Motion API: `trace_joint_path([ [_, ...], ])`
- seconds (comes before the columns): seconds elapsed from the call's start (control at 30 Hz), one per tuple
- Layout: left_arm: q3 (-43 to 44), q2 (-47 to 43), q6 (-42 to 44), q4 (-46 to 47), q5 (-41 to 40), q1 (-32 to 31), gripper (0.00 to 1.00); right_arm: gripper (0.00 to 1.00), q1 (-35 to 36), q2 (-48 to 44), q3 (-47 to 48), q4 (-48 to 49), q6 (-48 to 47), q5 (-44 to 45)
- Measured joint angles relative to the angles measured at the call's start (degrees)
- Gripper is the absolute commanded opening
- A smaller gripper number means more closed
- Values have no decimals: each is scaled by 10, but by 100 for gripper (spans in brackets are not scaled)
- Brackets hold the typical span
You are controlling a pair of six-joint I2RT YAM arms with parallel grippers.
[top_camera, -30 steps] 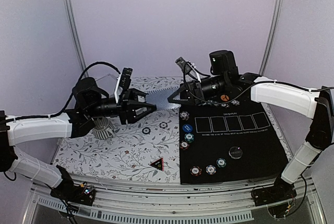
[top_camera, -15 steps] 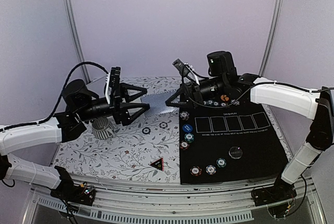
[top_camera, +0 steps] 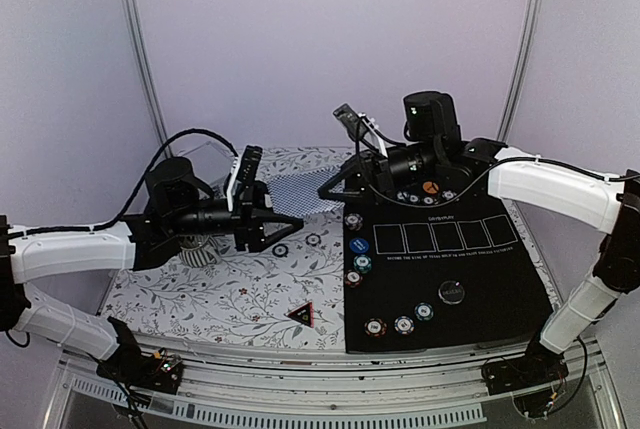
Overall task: Distribute texas hold em gaming equipment
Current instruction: Pass from the right arm to the left
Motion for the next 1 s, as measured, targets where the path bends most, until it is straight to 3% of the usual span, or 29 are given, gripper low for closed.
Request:
trace_joint_path([
  [0.1,-5,-2,-1,5,9,-3,50,2,6,1,0,5,0,-1],
  [0.23,-17,-14,-1,20,12,-3,64,2,11,9,1,9,0,-1],
  [0.33,-19,-17,-5,34,21,-4,64,2,14,20,2,9,0,-1],
  [0.4,-19,-17,-7,41,26,-4,54,2,16,25,2,8,0,-1],
  [0.57,-21,-17,-15,50,24,-3,0,3,18,31,12,-1,-3,-3],
  [0.63,-22,-18,-26,48,14,0,0,14,20,31,17,-4,-19,-1],
  [0.7,-22,-19,-34,47,5,0,0,35,19,31,19,-5,-32,4],
  [0.77,-22,-19,-28,46,-1,0,0,50,20,31,19,-10,-31,13],
  [1.0,-22,-21,-14,44,-28,-2,0,84,21,16,17,-17,-30,146],
])
